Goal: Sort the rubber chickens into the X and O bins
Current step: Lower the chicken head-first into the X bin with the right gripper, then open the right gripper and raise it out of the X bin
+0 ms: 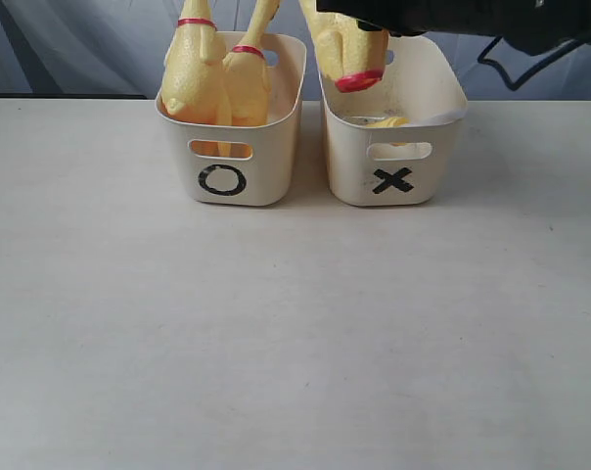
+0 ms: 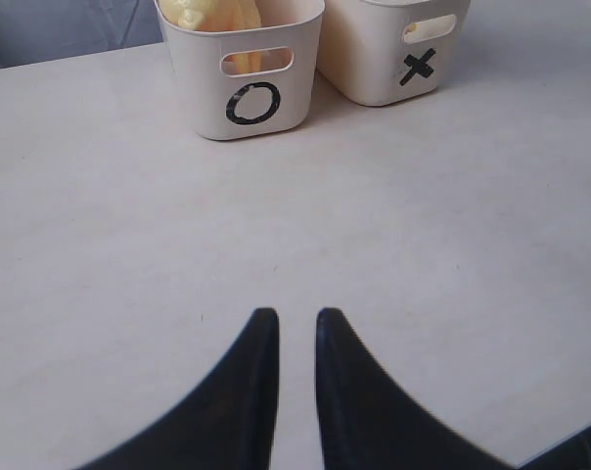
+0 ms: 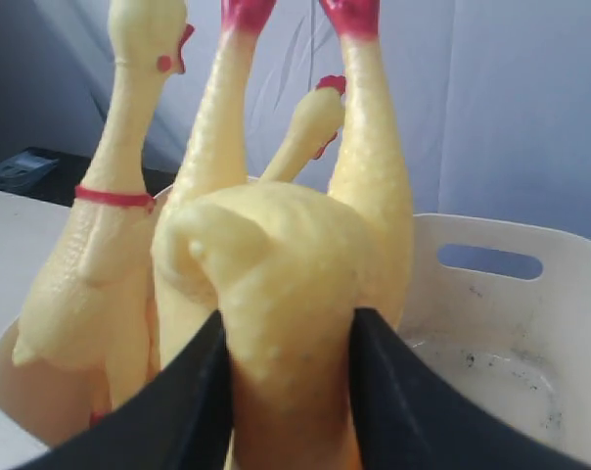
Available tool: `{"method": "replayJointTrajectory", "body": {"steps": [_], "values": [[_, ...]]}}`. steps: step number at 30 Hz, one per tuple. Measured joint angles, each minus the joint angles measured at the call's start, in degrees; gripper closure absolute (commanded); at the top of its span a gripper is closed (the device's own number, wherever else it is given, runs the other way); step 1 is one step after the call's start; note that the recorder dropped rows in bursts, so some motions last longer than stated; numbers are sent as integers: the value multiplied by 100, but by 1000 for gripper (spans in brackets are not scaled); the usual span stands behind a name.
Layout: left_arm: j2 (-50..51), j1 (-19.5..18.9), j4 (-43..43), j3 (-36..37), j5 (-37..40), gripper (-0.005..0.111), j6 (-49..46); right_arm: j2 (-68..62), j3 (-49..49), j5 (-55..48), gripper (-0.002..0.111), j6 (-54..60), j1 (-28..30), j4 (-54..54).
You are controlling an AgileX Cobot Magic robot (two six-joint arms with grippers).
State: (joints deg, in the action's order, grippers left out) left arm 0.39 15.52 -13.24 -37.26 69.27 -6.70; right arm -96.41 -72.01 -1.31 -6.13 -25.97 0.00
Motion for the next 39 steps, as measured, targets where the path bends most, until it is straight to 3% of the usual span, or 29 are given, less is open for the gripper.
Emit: {"method": "replayJointTrajectory", "body": {"steps": [11, 23, 30, 39], "values": [[0, 0, 0, 0, 0, 92, 0, -955, 0, 1302, 109, 8, 252, 142], [0, 0, 0, 0, 34, 92, 0, -1325, 0, 1630, 108, 270, 847, 1308], [0, 0, 0, 0, 37, 92, -84, -1373, 0, 1608, 43, 296, 859, 1354], [0, 0, 0, 0, 48, 92, -84, -1136, -3, 1374, 42, 296, 859, 1354]]}}
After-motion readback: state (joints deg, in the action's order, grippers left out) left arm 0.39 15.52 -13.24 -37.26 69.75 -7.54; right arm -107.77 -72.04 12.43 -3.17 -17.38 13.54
